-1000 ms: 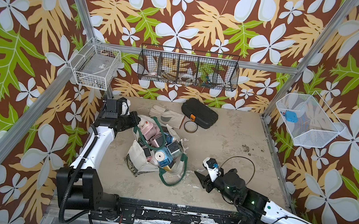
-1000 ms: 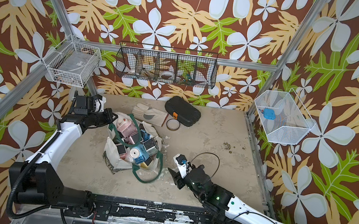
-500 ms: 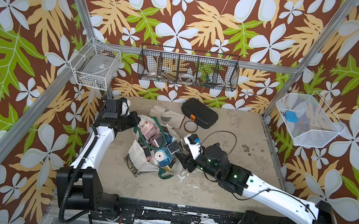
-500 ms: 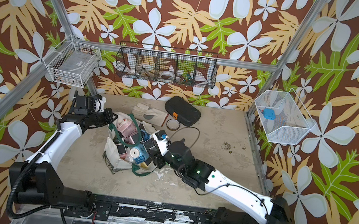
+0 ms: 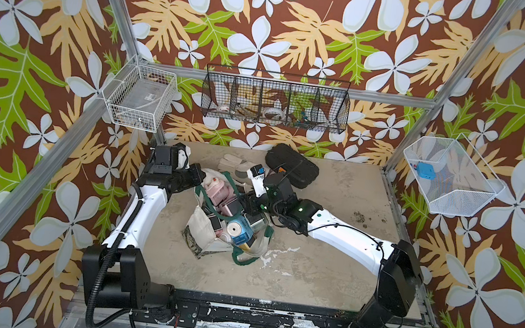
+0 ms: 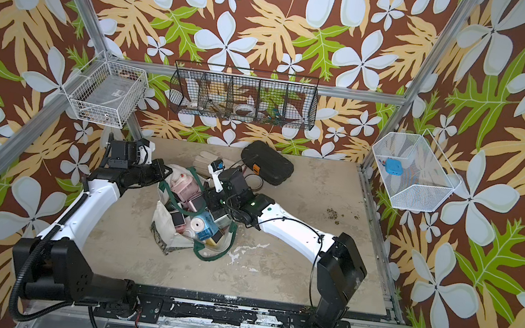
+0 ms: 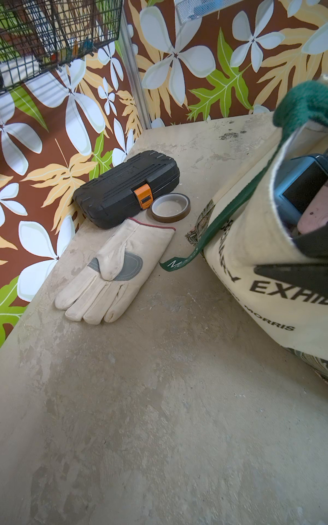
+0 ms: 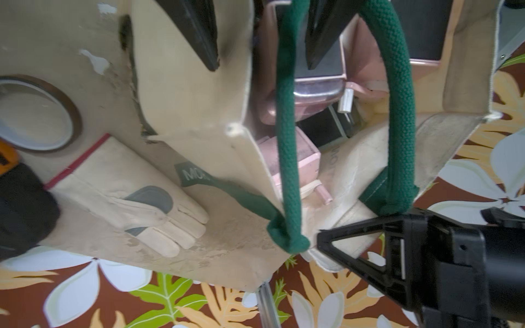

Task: Take out the pencil sharpeners from the tote bags
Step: Adjust the canvas bag at the center of the board.

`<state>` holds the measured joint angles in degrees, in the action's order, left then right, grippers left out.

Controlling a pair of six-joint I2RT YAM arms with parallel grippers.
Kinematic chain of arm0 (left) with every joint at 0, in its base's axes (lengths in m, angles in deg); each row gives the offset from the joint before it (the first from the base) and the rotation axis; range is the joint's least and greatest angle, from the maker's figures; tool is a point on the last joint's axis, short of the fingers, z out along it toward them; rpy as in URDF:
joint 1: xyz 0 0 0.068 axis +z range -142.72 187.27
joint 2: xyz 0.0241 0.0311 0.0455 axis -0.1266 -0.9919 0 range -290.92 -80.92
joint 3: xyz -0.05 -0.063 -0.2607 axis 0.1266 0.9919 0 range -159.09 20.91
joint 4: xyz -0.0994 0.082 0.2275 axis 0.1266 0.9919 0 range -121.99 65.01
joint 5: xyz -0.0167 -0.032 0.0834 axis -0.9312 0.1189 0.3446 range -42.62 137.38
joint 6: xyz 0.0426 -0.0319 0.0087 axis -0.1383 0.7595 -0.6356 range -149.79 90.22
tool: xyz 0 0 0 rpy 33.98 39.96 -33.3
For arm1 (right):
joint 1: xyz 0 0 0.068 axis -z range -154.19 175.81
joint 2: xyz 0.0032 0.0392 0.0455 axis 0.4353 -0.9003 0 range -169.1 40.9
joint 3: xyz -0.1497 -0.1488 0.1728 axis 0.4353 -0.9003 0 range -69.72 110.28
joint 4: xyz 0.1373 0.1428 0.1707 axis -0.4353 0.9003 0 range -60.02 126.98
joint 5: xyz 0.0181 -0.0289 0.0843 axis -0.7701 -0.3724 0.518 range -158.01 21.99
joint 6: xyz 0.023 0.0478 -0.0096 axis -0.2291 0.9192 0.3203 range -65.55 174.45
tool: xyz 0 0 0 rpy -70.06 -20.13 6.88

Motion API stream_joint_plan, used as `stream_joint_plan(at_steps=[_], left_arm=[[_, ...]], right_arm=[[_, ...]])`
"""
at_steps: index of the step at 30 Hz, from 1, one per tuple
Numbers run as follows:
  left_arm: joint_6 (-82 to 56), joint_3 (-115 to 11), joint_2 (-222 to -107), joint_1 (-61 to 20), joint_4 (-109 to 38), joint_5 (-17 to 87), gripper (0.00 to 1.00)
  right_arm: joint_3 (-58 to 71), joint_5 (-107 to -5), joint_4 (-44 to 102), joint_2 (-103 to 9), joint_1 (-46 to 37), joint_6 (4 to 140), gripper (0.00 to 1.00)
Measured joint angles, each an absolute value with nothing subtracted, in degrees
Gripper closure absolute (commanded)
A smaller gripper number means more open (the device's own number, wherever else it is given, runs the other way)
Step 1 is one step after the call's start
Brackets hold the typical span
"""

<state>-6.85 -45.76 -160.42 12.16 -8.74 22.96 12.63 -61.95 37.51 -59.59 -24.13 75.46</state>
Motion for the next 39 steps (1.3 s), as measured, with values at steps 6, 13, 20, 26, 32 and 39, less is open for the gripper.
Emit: stream_joint_plan(at_steps=[6, 13, 20, 26, 32, 39], left_arm=[[-6.8, -45.8, -160.4, 12.2, -8.7, 23.0, 1.0], [-6.8, -45.8, -160.4, 12.2, -8.7, 23.0, 1.0], [-6.8, -45.4, -160.4, 12.3, -9.1, 23.0, 1.0], [-6.8, -45.4, -160.4, 12.4, -9.2, 23.0, 1.0], [-6.7, -45.4, -160.4, 12.5, -9.0, 23.2, 1.0], [-5.7, -46.1, -160.0, 12.7, -8.6, 23.6, 0.57]], right_arm=[[9.7, -60.3, 37.0, -56.4, -24.3, 76.4, 0.45], [7.0, -63.5, 37.6, -49.9, -26.9, 73.5, 0.44], [8.5, -62.0, 40.1, -56.0, -27.4, 73.3, 0.48], [11.2, -63.4, 41.2, -59.7, -27.4, 73.5, 0.5], [15.0, -61.4, 42.0, -62.7, -27.3, 74.0, 0.83], [17.1, -58.8, 43.2, -61.2, -27.2, 75.0, 0.98]])
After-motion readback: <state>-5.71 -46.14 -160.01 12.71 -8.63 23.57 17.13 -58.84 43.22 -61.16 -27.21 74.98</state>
